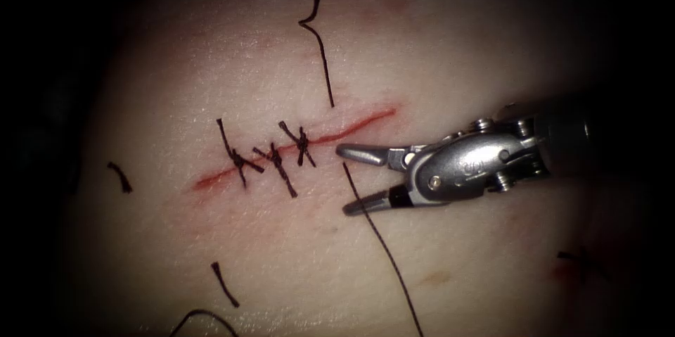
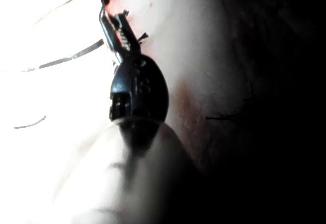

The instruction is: Wound Closure

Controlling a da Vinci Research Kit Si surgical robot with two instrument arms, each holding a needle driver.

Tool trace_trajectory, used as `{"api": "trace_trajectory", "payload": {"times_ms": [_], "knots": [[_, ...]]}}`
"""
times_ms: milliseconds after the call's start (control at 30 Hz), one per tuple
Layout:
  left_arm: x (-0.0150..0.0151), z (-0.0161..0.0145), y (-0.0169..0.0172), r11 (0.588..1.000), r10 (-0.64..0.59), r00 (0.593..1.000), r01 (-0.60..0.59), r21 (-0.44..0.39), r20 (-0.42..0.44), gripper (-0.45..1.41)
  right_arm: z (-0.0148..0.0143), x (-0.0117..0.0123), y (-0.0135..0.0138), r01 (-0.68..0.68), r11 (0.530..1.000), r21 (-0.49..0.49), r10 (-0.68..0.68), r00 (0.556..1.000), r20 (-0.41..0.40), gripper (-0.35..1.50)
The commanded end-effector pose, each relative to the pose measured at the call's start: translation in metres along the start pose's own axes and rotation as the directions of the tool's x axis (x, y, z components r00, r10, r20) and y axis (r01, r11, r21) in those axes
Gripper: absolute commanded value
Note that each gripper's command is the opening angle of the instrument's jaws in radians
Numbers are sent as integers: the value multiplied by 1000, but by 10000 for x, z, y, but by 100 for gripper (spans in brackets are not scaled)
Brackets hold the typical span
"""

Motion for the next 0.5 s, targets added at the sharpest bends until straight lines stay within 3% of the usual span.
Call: {"api": "trace_trajectory", "payload": {"times_ms": [33,100,167,200,233,500], "knots": [[-5,4,5,1000,-1,1000,1,0,2,-45,9,0,-6,1,1000,6,-1,1000,-10,88],[-5,3,5,1000,-1,1000,1,0,2,-45,9,0,-6,2,1000,8,-1,1000,-13,81],[-5,2,5,1000,-1,1000,1,1,4,-45,8,0,-8,3,1000,13,-3,1000,-19,57],[-5,2,5,1000,-1,1000,1,0,4,-45,7,0,-9,5,1000,19,-4,1000,-28,2],[-5,2,5,1000,-1,1000,1,0,3,-45,6,0,-11,8,1000,27,-7,999,-41,-35],[-5,2,5,1000,-1,1000,1,0,3,-45,-2,4,-28,28,997,68,-25,999,-47,-35]]}}
